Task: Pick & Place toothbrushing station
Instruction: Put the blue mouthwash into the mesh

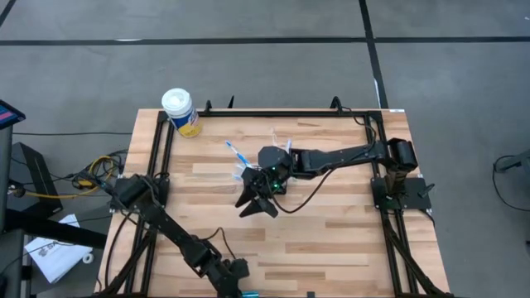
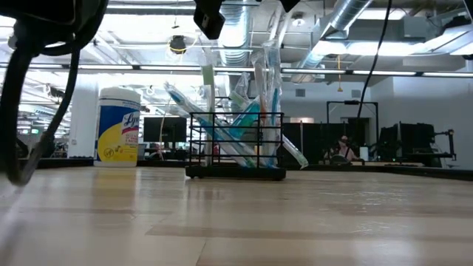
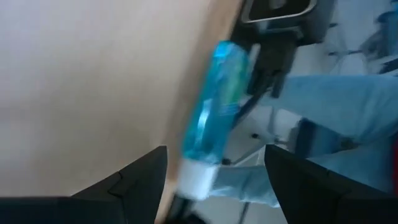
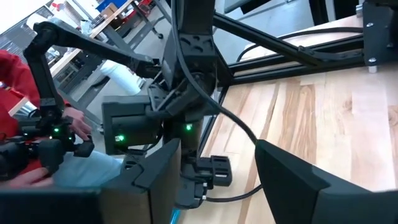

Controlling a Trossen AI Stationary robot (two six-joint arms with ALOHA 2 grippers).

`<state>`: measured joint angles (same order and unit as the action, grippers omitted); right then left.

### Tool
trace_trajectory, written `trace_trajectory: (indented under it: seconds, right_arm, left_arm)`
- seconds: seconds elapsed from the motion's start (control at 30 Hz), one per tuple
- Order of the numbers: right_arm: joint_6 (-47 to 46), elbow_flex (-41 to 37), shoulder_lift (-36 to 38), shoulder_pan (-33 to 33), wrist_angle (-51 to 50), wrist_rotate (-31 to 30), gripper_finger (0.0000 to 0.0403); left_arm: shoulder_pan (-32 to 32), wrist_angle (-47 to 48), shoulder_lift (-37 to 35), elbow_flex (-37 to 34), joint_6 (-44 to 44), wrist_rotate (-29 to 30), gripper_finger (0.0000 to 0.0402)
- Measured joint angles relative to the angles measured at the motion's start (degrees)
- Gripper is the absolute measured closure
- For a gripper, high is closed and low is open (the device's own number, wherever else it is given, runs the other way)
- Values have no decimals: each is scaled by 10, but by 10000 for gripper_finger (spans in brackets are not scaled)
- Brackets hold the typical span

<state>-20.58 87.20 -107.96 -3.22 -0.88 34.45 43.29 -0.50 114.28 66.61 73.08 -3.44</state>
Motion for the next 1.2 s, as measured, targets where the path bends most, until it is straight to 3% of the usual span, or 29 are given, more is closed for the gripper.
trace_trajectory:
  seconds: [0.6, 0.73, 0.87, 0.9, 1.2]
  right_arm:
    - [6, 0, 0, 0, 1, 1, 213]
    - [6, 0, 0, 0, 2, 1, 214]
    - [0, 0, 0, 0, 5, 1, 214]
    - [-2, 0, 0, 0, 7, 1, 214]
    - [-4, 0, 0, 0, 14, 1, 214]
  left_arm:
    - [8, -128, 62, 3, 15, -9, 142]
    - [7, -115, 62, 3, 20, -8, 205]
    - [4, -106, 63, 3, 24, -17, 348]
    - [5, -107, 63, 2, 23, -18, 363]
    - [5, -106, 59, 1, 24, -14, 364]
